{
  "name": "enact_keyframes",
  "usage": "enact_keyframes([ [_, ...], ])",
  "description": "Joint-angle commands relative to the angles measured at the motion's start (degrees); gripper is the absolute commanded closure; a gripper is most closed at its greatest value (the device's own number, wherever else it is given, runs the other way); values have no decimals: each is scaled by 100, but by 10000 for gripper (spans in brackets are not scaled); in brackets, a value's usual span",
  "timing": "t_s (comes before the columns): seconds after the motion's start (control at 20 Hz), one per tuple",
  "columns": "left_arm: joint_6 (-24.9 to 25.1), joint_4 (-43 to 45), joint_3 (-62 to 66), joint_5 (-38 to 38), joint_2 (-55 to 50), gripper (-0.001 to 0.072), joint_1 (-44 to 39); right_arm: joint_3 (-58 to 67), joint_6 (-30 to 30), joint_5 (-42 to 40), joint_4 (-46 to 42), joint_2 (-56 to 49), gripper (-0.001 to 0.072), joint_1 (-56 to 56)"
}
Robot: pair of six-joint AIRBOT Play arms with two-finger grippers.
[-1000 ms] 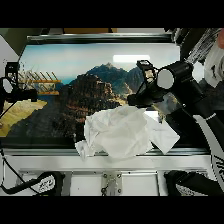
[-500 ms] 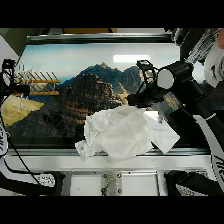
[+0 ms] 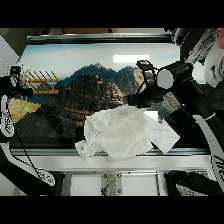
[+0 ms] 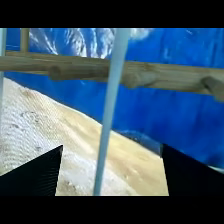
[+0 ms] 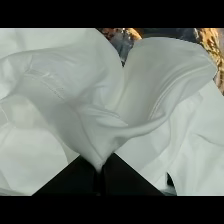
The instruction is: Fold the clothes and pants, and hang the long-sleeved shirts on hangers.
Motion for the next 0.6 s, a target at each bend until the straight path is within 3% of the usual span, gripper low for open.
enact_keyframes([
  [0.0, 17, -9, 94, 17, -308, 44, 125, 0, 0, 0, 2, -2, 699, 4],
  [0.55, -13, -20, 87, -363, -369, 44, 9, 0, 0, 0, 2, -22, 699, 4],
])
